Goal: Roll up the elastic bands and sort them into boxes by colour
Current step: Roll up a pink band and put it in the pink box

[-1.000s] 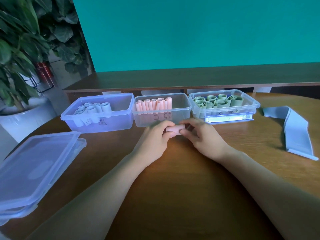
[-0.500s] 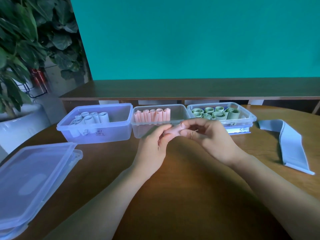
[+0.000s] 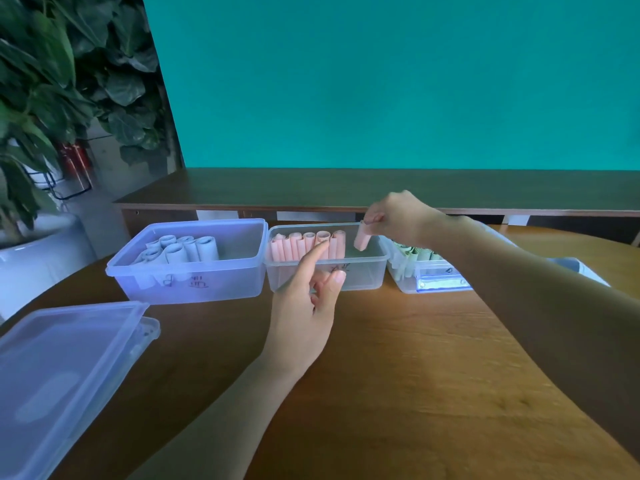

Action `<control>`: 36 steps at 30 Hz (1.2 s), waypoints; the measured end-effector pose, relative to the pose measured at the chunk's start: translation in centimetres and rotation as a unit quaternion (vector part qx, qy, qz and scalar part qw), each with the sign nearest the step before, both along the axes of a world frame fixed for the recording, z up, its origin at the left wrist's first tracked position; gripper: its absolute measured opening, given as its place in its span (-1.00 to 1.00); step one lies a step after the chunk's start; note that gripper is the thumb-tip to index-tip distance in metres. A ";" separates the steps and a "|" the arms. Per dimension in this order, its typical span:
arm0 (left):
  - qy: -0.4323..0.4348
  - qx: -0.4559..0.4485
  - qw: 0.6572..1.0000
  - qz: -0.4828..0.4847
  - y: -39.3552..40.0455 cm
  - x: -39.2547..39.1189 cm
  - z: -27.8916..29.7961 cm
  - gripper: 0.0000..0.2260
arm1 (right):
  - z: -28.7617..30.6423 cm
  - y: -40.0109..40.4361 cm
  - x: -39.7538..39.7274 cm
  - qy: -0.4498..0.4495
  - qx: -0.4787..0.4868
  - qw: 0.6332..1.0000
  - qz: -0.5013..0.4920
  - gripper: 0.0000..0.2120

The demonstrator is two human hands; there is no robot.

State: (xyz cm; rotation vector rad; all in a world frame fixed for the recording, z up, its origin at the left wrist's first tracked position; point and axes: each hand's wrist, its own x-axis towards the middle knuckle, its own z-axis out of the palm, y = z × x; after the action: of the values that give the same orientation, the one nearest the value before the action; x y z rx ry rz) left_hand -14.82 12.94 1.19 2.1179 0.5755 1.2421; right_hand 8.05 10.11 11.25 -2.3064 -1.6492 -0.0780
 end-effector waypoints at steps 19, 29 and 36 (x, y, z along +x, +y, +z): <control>0.039 -0.029 0.999 -0.008 0.1 0.2 -0.2 -0.51 | -2.2 3.8 -0.2 -0.125 -0.052 0.990 -0.038 -0.77; 0.042 -0.033 0.998 -0.011 0.3 0.3 -0.4 -0.51 | -2.2 4.2 -0.4 -0.093 -0.018 0.994 -0.054 -0.76; 0.043 -0.031 0.998 -0.015 0.4 0.2 -0.5 -0.50 | -2.1 3.4 -0.3 -0.093 -0.015 0.994 -0.048 -0.80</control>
State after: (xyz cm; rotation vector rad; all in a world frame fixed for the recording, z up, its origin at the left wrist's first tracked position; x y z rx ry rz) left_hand -14.60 13.31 0.73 2.1292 0.6098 1.1074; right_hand 7.74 13.48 9.14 -2.4657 -1.6339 -0.2996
